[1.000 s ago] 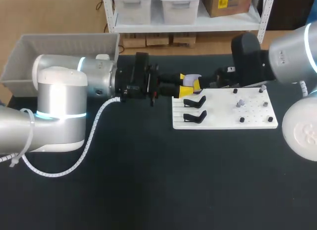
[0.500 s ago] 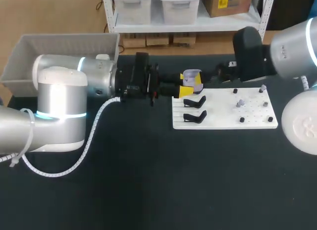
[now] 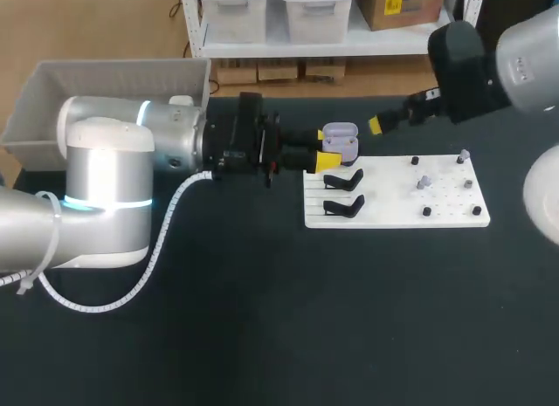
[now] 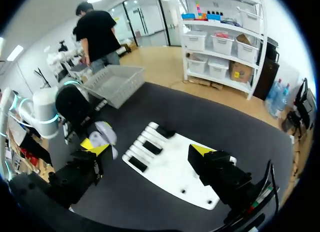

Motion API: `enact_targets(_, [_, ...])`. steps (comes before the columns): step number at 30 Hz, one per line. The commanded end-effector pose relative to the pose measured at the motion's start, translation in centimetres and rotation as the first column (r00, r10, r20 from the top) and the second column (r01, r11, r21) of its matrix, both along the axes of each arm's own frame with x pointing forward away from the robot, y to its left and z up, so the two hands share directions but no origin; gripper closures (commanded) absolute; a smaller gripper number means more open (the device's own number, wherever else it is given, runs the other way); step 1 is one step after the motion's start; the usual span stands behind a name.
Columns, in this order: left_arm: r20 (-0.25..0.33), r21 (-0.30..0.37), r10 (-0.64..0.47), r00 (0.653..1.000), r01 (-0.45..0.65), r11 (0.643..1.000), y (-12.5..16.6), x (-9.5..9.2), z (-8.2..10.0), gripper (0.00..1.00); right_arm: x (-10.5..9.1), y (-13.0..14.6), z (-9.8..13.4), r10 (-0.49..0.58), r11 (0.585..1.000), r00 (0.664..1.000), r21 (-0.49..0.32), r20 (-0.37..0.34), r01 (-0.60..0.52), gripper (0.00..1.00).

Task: Pick up each earbud case from the left stands, insert the matching earbuds, close the lid, and place the case in the box.

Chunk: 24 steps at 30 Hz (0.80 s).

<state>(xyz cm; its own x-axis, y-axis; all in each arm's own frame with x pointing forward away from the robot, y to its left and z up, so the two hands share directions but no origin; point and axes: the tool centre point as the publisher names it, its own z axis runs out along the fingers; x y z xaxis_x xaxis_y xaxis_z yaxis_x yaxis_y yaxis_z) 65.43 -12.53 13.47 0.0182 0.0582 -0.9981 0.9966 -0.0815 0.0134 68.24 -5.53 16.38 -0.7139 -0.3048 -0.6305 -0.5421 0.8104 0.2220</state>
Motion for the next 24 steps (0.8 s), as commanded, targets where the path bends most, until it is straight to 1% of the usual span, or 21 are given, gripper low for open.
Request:
enact_targets(1, [0.002,-0.002,0.003,1.000,-0.003,1.000,0.0,-0.1,0.0,1.00,-0.3,-2.0,1.5,-0.172,0.947,0.985,-0.270,0.031,0.174,0.00])
enact_targets(4, [0.002,-0.002,0.003,1.000,-0.003,1.000,0.0,-0.1,0.0,1.00,0.3,-3.9,0.9,-0.206,0.920,0.978,-0.342,-0.006,0.192,0.00])
enact_targets(7, [0.002,-0.002,0.003,1.000,-0.003,1.000,0.0,-0.1,0.0,1.00,0.7,-5.5,0.0,-0.243,0.885,0.969,-0.419,-0.040,0.204,0.00])
enact_targets(10, [0.002,-0.002,0.003,1.000,-0.003,1.000,0.0,-0.1,0.0,1.00,1.0,-6.9,-1.1,-0.275,0.853,0.959,-0.478,-0.070,0.210,0.00])
enact_targets(14, [0.002,-0.002,0.003,1.000,-0.003,1.000,0.0,-0.1,0.0,1.00,1.4,-8.3,-2.5,-0.292,0.849,0.949,-0.490,-0.119,0.199,0.00])
enact_targets(17, [0.002,-0.002,0.003,1.000,-0.003,1.000,0.0,-0.1,0.0,1.00,1.6,-9.1,-3.3,-0.299,0.843,0.945,-0.502,-0.134,0.195,0.00])
enact_targets(24, [0.002,-0.002,0.003,1.000,-0.003,1.000,0.0,-0.1,0.0,1.00,2.1,-10.6,-5.1,-0.331,0.838,0.930,-0.501,-0.157,0.214,0.00])
